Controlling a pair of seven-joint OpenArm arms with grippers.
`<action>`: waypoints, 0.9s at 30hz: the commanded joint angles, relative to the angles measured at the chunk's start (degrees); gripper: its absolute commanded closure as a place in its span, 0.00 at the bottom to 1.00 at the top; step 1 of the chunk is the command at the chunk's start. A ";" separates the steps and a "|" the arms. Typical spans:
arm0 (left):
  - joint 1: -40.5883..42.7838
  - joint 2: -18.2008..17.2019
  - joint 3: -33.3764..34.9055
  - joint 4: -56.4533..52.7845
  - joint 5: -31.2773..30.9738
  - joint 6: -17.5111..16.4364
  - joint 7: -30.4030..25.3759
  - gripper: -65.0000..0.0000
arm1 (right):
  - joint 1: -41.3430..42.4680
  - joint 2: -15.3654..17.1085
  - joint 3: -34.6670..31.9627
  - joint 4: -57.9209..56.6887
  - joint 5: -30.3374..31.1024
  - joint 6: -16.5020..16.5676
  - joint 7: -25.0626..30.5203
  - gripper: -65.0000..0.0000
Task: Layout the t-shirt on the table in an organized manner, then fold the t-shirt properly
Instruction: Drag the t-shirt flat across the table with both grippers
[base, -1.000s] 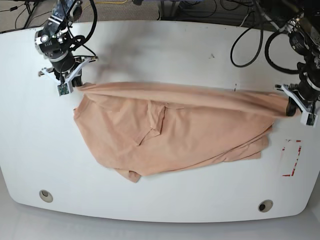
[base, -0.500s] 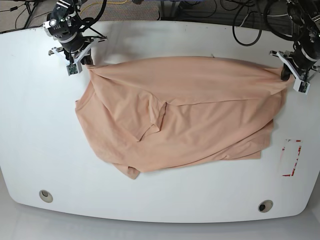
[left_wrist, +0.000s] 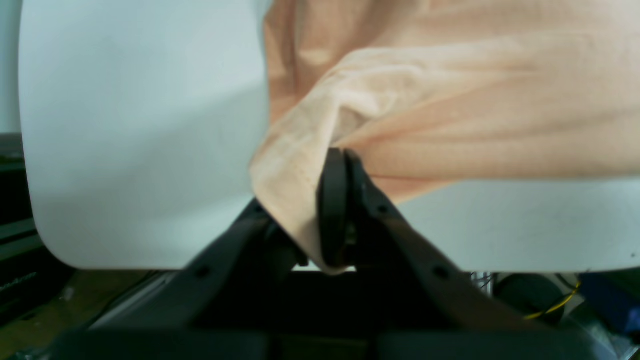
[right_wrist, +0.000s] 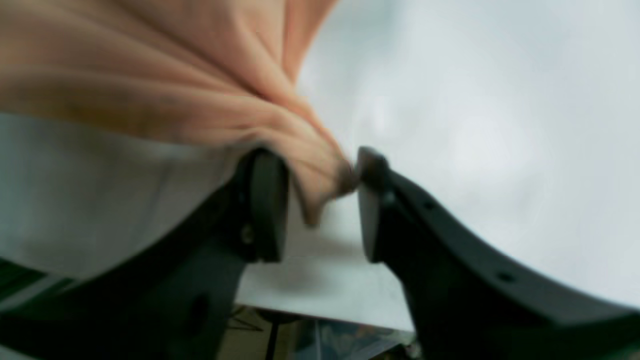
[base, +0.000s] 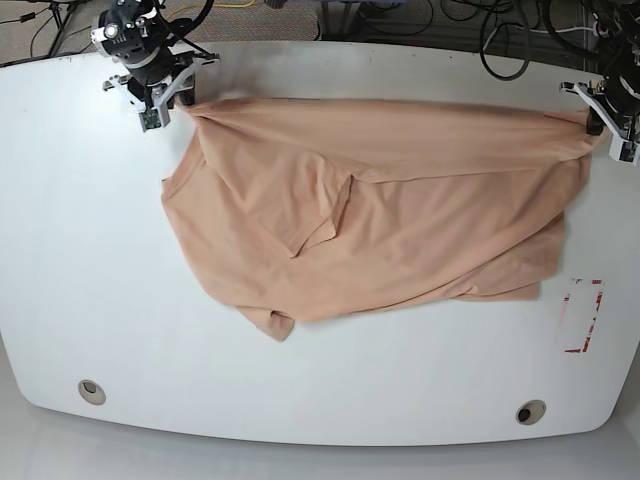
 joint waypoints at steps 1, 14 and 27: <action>-0.08 -1.94 -0.27 0.78 1.52 0.14 -1.09 0.98 | -0.81 0.14 0.21 0.66 0.65 -0.07 0.77 0.59; 1.15 -2.11 -0.27 0.78 3.45 0.14 -1.01 0.51 | -3.44 -0.22 0.21 0.75 2.06 -0.07 0.77 0.58; 4.05 -2.11 -0.71 0.78 3.72 0.14 -0.92 0.31 | -7.14 -0.65 0.21 0.84 4.08 -0.07 0.77 0.59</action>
